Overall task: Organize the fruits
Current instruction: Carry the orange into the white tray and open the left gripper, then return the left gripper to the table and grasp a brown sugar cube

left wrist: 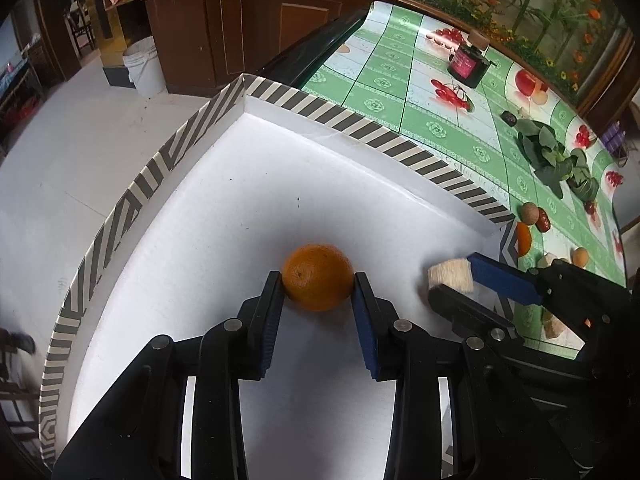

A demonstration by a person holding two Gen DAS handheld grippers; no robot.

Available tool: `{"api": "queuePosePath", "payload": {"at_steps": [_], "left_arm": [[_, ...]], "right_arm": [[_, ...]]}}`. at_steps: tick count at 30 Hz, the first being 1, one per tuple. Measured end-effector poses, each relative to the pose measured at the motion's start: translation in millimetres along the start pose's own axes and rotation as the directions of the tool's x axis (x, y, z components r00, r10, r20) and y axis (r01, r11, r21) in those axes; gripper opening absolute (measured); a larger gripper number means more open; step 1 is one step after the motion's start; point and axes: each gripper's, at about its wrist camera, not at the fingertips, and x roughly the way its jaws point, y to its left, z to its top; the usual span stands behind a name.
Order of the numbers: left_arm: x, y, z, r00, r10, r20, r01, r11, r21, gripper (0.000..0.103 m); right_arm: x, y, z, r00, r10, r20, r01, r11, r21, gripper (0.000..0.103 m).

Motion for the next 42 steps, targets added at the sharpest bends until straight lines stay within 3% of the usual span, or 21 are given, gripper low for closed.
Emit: {"api": "queuePosePath", "payload": {"at_steps": [4, 10, 20, 25, 34, 42], "left_arm": [[-2.6, 4.6, -1.8, 0.999, -0.048, -0.002, 0.048, 0.998, -0.033, 0.034], [-24.4, 9.1, -8.1, 0.994, -0.086, 0.062, 0.09, 0.994, -0.067, 0.061], [-73.5, -42.0, -42.7, 0.974, -0.068, 0.217, 0.052, 0.996, 0.078, 0.061], [-82.8, -79.8, -61.3, 0.963, -0.093, 0.253, 0.054, 0.986, 0.156, 0.061], [-75.2, -124.6, -85.3, 0.965, -0.161, 0.206, 0.111, 0.966, 0.234, 0.061], [-61.4, -153.9, -99.2, 0.972, -0.173, 0.158, 0.119, 0.945, 0.305, 0.061]], "right_arm": [[-10.3, -1.1, -3.2, 1.0, 0.018, 0.019, -0.018, 1.0, 0.005, 0.036], [-39.5, -6.3, -15.6, 0.996, 0.033, 0.079, -0.037, 0.998, 0.051, 0.037], [-102.0, -37.5, -72.0, 0.986, -0.002, 0.168, -0.029, 0.982, 0.187, 0.037], [-127.1, -57.7, -104.5, 0.98, -0.072, 0.185, 0.023, 0.967, 0.254, 0.037], [-152.1, -95.5, -155.9, 0.972, -0.159, 0.172, 0.089, 0.93, 0.357, 0.038], [-151.1, -120.7, -183.3, 0.972, -0.194, 0.132, 0.125, 0.904, 0.409, 0.038]]}}
